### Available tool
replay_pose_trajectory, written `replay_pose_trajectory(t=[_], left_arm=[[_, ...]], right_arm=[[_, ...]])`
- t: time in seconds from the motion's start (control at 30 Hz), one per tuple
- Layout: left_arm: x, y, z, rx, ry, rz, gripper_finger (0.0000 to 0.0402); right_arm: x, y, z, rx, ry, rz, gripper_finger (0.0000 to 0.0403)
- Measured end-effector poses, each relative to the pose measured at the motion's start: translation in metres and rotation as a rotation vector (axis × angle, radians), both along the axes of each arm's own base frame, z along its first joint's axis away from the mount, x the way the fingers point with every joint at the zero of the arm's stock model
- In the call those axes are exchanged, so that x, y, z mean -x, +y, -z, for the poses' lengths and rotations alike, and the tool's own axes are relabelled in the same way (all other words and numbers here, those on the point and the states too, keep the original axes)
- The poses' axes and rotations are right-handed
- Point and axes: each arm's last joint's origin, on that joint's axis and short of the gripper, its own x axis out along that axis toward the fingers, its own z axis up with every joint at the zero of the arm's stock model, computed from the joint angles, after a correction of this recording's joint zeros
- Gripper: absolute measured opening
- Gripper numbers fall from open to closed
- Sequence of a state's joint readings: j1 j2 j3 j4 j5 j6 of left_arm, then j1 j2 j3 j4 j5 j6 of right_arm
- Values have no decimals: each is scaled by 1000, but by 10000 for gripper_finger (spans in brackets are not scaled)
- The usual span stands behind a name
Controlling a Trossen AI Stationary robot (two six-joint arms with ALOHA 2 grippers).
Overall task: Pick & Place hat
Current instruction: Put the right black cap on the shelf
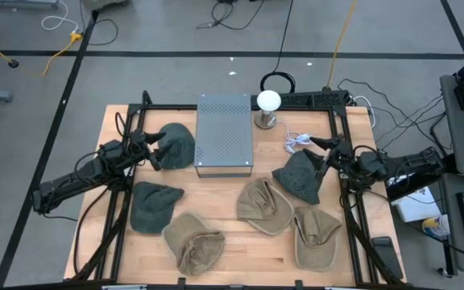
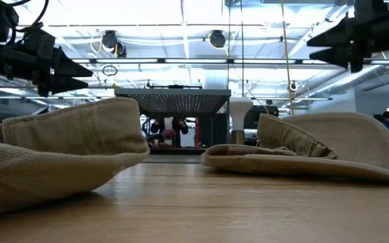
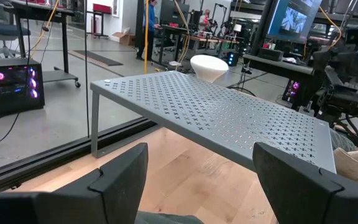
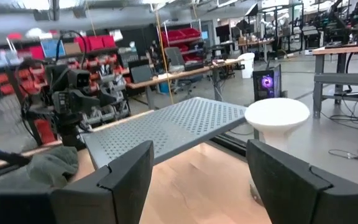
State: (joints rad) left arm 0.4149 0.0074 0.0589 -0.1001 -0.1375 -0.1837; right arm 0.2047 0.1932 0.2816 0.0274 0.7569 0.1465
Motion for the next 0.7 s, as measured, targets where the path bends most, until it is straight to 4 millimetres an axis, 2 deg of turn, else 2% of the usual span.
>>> replay_pose_trajectory(t=[0.43, 0.57, 0.7], left_arm=[[0, 0, 0, 0, 0, 0, 294], [0, 0, 0, 0, 0, 0, 294], [0, 0, 0, 0, 0, 0, 294]], right_arm=[[-9, 2, -72, 50, 238, -4, 251], [-16, 6, -94, 49, 308, -99, 251], [-23, 10, -114, -24, 354, -197, 251]])
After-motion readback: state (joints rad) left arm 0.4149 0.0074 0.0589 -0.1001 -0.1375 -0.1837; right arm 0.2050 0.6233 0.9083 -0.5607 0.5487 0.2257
